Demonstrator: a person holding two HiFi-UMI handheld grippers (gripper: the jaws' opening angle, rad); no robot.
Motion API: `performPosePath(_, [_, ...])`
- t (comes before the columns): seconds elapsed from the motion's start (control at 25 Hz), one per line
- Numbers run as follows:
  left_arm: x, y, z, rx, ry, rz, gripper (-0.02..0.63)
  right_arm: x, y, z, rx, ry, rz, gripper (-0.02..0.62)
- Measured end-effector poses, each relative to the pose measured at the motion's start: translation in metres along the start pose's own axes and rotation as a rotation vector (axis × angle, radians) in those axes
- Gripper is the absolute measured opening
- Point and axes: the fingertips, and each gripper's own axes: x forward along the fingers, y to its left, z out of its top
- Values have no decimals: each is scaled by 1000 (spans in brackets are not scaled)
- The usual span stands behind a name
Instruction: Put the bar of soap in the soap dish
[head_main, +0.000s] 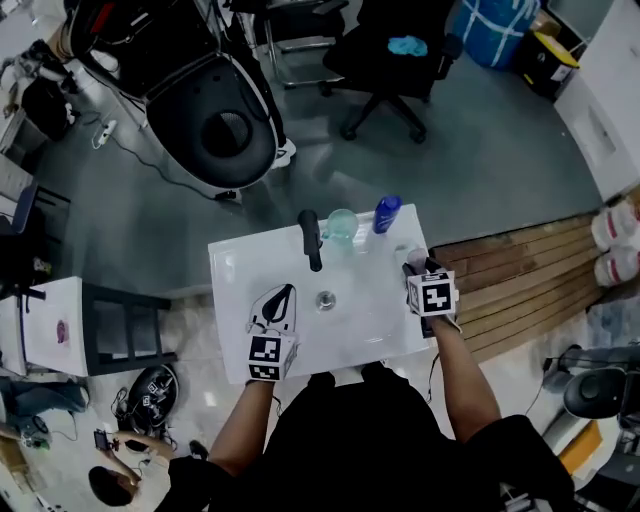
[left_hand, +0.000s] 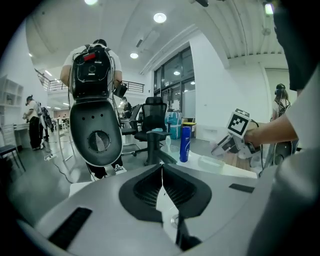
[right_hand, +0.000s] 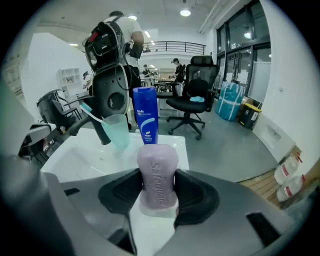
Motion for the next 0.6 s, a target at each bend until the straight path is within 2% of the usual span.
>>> performPosePath(0.16, [11, -5, -5, -14, 21, 15, 21, 30, -14, -4, 11, 120, 7, 209])
performPosePath(0.36, [10, -4, -11, -24, 27, 28, 21, 50, -12, -19, 27, 258, 40, 206])
performPosePath(0.6, [9, 0, -19, -46, 41, 56, 21, 63, -10, -14, 6, 257, 48, 207])
